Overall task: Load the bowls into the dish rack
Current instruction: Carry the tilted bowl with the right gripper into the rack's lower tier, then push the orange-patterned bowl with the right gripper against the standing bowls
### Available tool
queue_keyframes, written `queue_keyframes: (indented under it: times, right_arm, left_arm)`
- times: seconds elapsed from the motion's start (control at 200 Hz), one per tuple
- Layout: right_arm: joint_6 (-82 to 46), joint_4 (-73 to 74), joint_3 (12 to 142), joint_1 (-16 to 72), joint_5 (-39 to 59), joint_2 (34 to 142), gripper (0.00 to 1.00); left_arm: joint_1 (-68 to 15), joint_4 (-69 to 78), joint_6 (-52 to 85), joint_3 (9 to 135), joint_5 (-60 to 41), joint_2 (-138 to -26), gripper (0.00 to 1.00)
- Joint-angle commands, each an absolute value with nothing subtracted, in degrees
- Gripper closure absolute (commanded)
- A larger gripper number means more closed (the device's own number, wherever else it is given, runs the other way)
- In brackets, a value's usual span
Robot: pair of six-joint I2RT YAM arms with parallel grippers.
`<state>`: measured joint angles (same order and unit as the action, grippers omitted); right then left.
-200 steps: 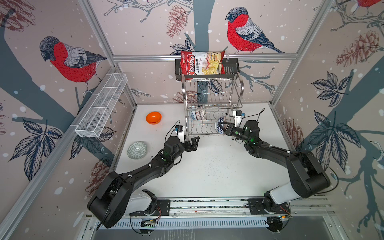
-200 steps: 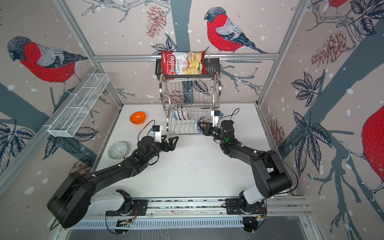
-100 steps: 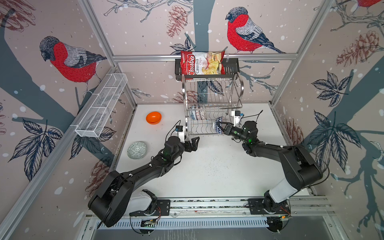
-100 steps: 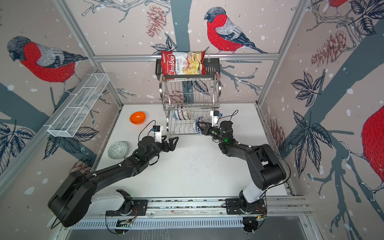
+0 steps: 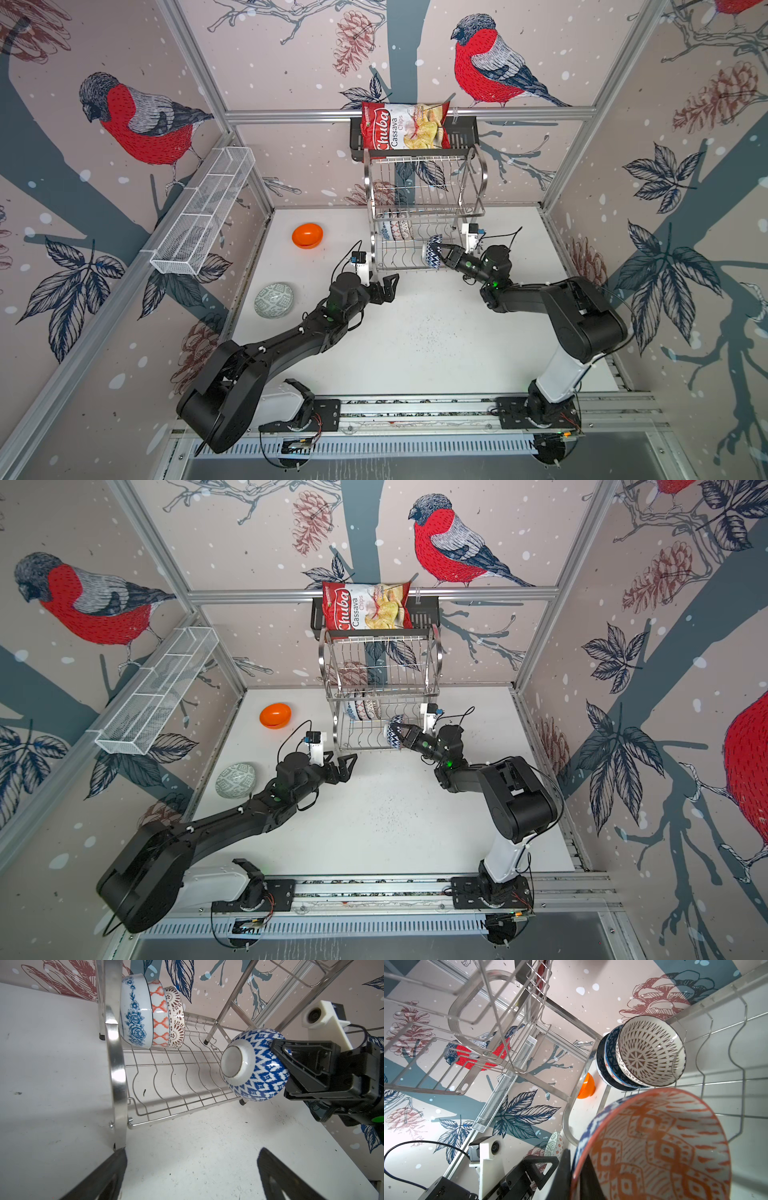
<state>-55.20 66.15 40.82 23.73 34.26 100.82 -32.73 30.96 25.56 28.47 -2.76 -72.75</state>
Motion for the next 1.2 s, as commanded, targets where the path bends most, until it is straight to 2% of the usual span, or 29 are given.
queue_keyframes:
  times: [0.0,0.78,1.196]
  right_arm:
    - [-58.5,73.9,41.7,24.1,34.7,101.9,0.97]
    - [-66.8,78.1,53.0,25.7,32.2,113.0,0.95]
    - [-61.0,72.0,58.7,25.5,31.5,114.8,0.94]
  left_arm:
    - [-32.7,33.1,25.5,28.8,-2.5,-72.8,0.02]
    - [-32.7,31.9,25.5,29.0,-1.9,-71.9,0.02]
    - [-32.7,31.6,25.3,28.9,-1.4,-71.1,0.02]
